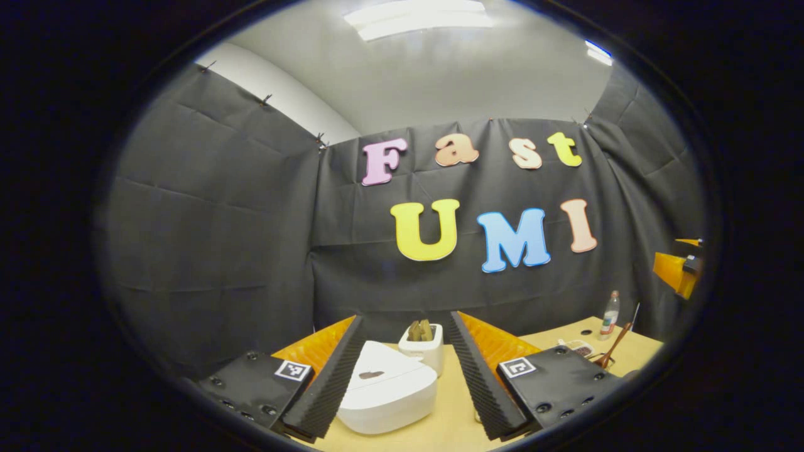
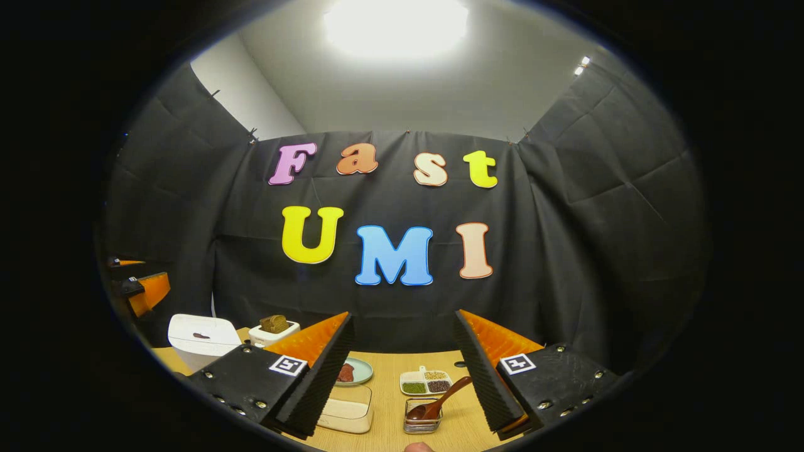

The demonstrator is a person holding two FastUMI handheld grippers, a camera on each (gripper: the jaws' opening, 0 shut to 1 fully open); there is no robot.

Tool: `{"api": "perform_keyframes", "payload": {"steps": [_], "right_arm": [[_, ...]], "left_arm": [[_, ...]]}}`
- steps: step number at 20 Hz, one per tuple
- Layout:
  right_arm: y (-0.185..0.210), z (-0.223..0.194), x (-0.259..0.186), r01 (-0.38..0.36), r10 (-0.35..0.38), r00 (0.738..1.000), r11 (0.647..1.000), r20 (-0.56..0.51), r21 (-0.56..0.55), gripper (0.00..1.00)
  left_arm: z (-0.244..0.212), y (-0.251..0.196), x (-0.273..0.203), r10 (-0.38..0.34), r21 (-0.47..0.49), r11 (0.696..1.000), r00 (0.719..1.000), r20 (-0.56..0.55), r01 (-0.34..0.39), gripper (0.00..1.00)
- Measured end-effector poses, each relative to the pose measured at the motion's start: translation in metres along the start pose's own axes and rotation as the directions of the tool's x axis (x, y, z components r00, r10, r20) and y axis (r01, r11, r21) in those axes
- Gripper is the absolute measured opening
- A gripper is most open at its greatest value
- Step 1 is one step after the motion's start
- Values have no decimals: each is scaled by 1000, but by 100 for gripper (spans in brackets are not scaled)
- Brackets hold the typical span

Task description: Close the left gripper, press the button to open the rice cooker; take a wooden spoon from the chopstick holder with the right hand, scoop a spoonful of rice and pour it into the rice cooker, then put the wooden spoon back into the chopstick holder.

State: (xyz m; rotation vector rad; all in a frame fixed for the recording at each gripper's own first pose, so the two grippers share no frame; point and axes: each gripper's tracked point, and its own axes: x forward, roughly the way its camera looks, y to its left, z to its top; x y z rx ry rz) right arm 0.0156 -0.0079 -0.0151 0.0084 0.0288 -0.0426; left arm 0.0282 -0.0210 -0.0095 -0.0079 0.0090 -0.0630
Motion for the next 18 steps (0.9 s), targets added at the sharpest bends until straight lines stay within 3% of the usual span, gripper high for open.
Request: {"api": "perform_keyframes", "payload": {"steps": [2, 3, 8, 9, 12, 14, 18], "right_arm": [[1, -2, 1, -5, 5, 1000, 1000, -2, -5, 96], [3, -2, 1, -8, 8, 1000, 1000, -3, -4, 96], [6, 0, 0, -16, 16, 1000, 1000, 5, -8, 96], [6, 1, 0, -17, 17, 1000, 1000, 9, -8, 96], [8, 1, 0, -15, 16, 1000, 1000, 10, -10, 96], [10, 0, -1, -15, 15, 1000, 1000, 8, -9, 96], [11, 0, -4, -2, 2, 1000, 1000, 7, -17, 95]], "left_arm": [[-1, 2, -1, -18, -9, 1000, 1000, -13, 18, 76], [-4, 1, -1, -27, -13, 1000, 999, -19, 26, 74], [-4, 0, 7, -33, 3, 999, 999, -17, 33, 42], [-3, -1, 9, -37, 9, 999, 999, -13, 37, 43], [4, 16, 15, 21, 16, 1000, 1000, 14, -22, 12], [5, 15, 14, 8, 17, 1000, 1000, 25, -9, 7], [1, 22, 29, -9, 20, 1000, 1000, 25, 8, 9]]}}
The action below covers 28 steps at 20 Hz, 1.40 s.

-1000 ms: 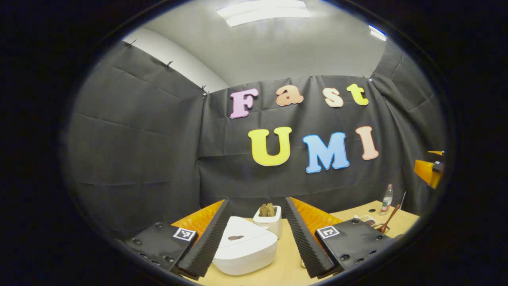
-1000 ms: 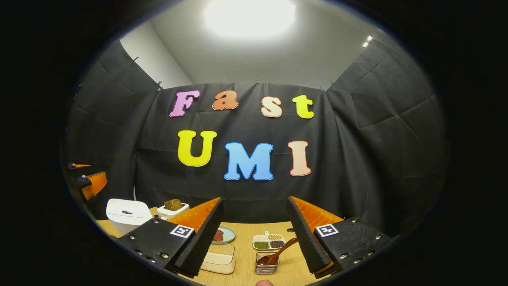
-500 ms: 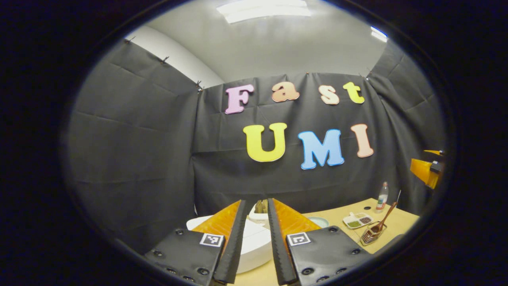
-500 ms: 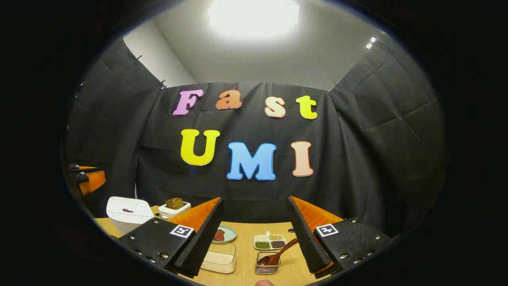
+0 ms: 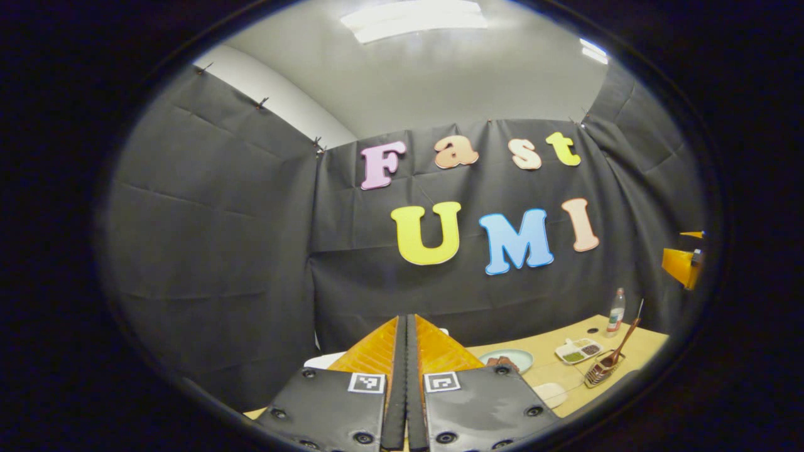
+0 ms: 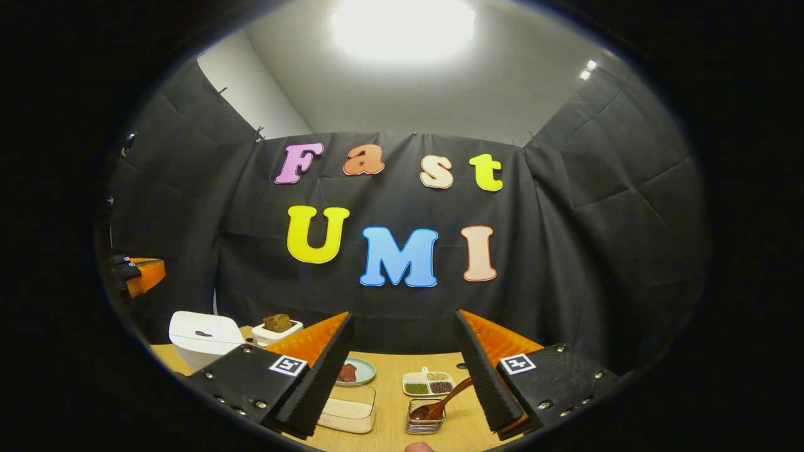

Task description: Close the left gripper, press the button to open the rice cooker; take a wooden spoon from the chopstick holder with the right hand, scoop a spoonful of rice and pour it into the rice cooker, then put the wooden spoon back into the chopstick holder.

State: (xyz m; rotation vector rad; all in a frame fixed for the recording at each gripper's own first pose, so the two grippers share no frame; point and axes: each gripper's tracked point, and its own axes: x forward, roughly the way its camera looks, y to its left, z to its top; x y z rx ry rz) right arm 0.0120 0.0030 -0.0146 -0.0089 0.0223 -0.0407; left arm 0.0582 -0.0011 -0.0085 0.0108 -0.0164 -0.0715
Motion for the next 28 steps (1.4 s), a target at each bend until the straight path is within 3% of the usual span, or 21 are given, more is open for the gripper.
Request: {"api": "perform_keyframes", "payload": {"steps": [7, 16, 19, 22, 28], "right_arm": [[2, 4, -5, 41, -42, 999, 999, -9, -13, 95], [2, 6, -11, 114, -116, 993, 991, -17, -64, 95], [-4, 3, -14, 151, -153, 988, 986, -30, -72, 96], [-10, 0, -16, 185, -189, 981, 978, -36, -94, 96], [-22, -7, -14, 221, -228, 971, 970, -75, -98, 96]], "left_arm": [[-33, 7, 42, -72, -46, 997, 996, -51, 69, 9], [-110, 36, 93, -42, -49, 998, 986, -161, 34, 9], [-143, 40, 107, -36, -57, 998, 975, -217, 24, 12], [-171, 48, 117, -16, -60, 998, 965, -263, 0, 7], [-222, 51, 125, 6, -85, 996, 931, -364, -39, 11]]}}
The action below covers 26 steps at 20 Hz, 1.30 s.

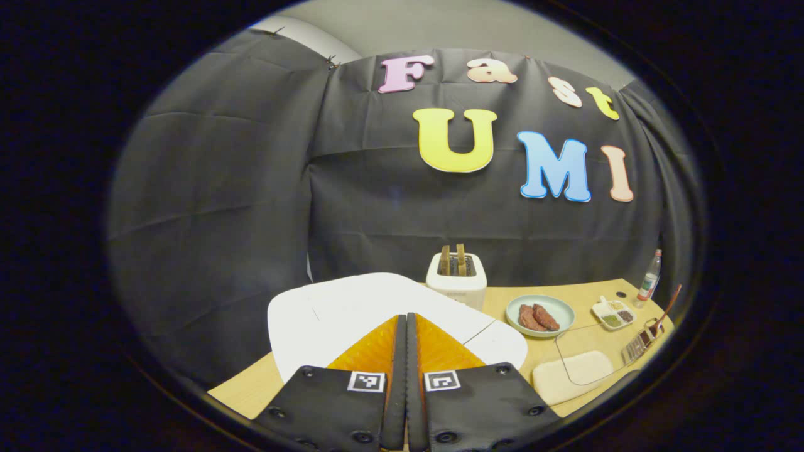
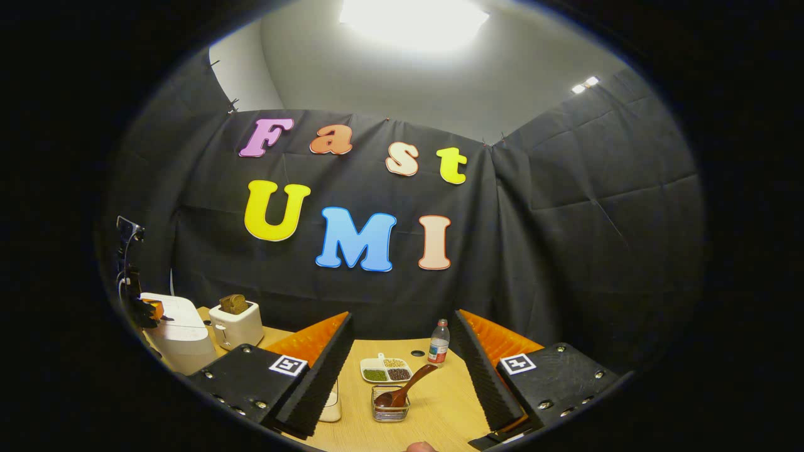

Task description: Close the left gripper, press the button to open the rice cooker; take a wooden spoon from the chopstick holder with the right hand, scoop a spoonful of rice and pour it into the rice cooker, then put the wooden spoon back into the chopstick holder.

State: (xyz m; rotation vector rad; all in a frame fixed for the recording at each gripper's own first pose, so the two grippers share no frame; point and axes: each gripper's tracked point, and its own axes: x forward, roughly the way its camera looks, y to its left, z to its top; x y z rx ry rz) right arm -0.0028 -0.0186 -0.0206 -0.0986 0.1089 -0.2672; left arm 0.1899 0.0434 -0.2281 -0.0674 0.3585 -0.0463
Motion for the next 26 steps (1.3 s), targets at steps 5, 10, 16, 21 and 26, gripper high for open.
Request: {"api": "perform_keyframes", "payload": {"steps": [5, 10, 16, 21, 26], "right_arm": [[6, 6, 4, -15, 15, 1000, 999, 22, -29, 96], [11, 8, 5, -38, 39, 999, 999, 29, -38, 96], [15, -4, 7, -65, 65, 998, 998, 9, 0, 96], [3, -5, 7, -70, 70, 997, 997, 19, 27, 96], [-5, -6, 16, -86, 85, 996, 995, 20, 49, 96]], "left_arm": [[-23, -6, 0, -7, 19, 1000, 999, -40, 8, 9], [-25, -5, 1, 2, -9, 1000, 1000, -31, -2, 9], [-26, -5, 8, 1, -10, 1000, 999, -52, -1, 9], [-6, -1, 5, 8, 1, 1000, 1000, -25, -8, 9], [75, 11, -11, 60, 93, 993, 988, 142, -73, 9]]}}
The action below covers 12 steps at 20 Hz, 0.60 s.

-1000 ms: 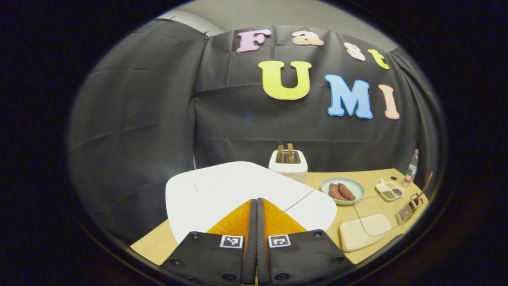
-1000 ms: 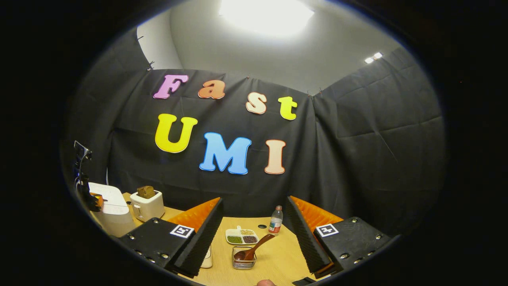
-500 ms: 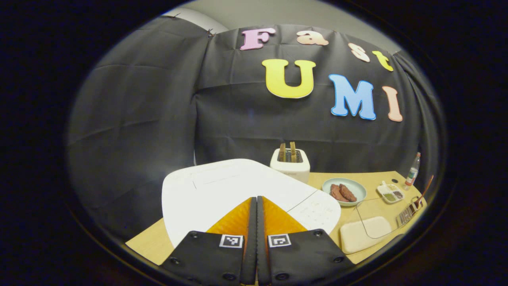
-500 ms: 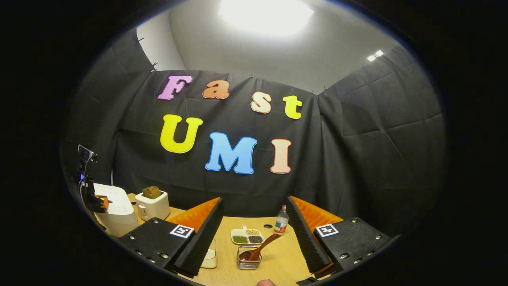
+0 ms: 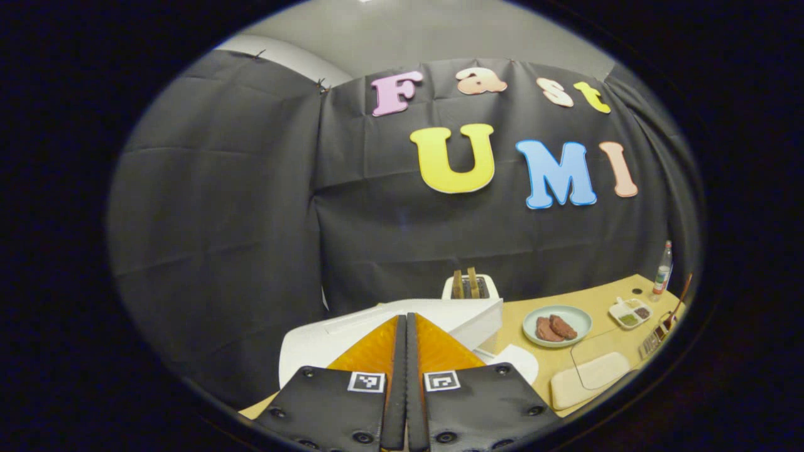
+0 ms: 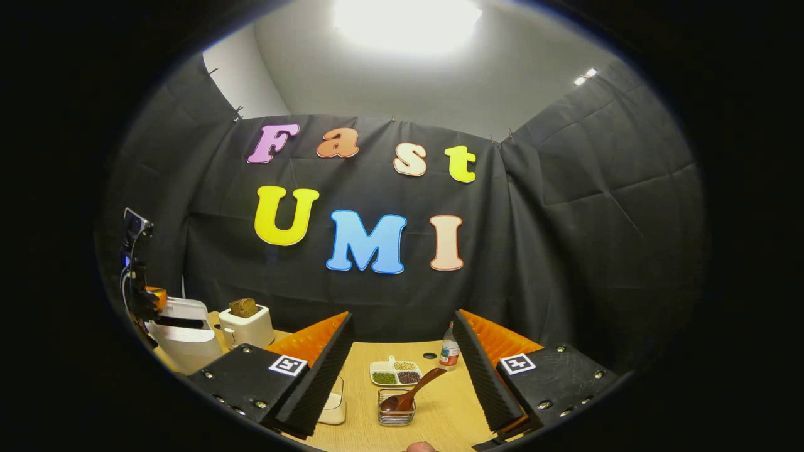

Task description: Close the left gripper, press the button to open the rice cooker; take a wooden spoon from the chopstick holder with the right hand, scoop a spoonful of rice and pour it into the rice cooker, then put the wooden spoon back into the chopstick holder.

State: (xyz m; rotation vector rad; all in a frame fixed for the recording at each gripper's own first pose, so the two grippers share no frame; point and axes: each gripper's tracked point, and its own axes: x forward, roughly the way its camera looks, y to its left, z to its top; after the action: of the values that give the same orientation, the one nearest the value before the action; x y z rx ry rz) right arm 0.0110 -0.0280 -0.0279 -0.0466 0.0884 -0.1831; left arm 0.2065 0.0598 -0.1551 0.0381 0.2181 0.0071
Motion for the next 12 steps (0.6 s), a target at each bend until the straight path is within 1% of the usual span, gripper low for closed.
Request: {"api": "perform_keyframes", "payload": {"steps": [2, 3, 4, 5, 8, 12], "right_arm": [[-1, 1, 4, -12, 12, 1000, 1000, 6, 8, 96], [-1, 0, 6, -21, 20, 1000, 1000, 9, 10, 96], [-1, 1, 9, -29, 29, 1000, 1000, 12, 10, 96], [-3, 1, 11, -34, 34, 999, 999, 16, 10, 96], [-5, 0, 21, -54, 54, 998, 998, 19, 21, 96], [-9, -3, 40, -72, 71, 997, 997, 25, 38, 96]], "left_arm": [[25, 11, -2, 37, 12, 999, 998, 45, -38, 9], [36, 13, -6, 44, 13, 999, 997, 65, -45, 9], [47, 13, -12, 42, 5, 999, 996, 79, -42, 7], [56, 11, -19, 42, -8, 999, 995, 95, -42, 9], [84, 6, -43, 39, -41, 999, 989, 144, -33, 10], [112, -12, -83, 29, -41, 999, 976, 217, -21, 74]]}}
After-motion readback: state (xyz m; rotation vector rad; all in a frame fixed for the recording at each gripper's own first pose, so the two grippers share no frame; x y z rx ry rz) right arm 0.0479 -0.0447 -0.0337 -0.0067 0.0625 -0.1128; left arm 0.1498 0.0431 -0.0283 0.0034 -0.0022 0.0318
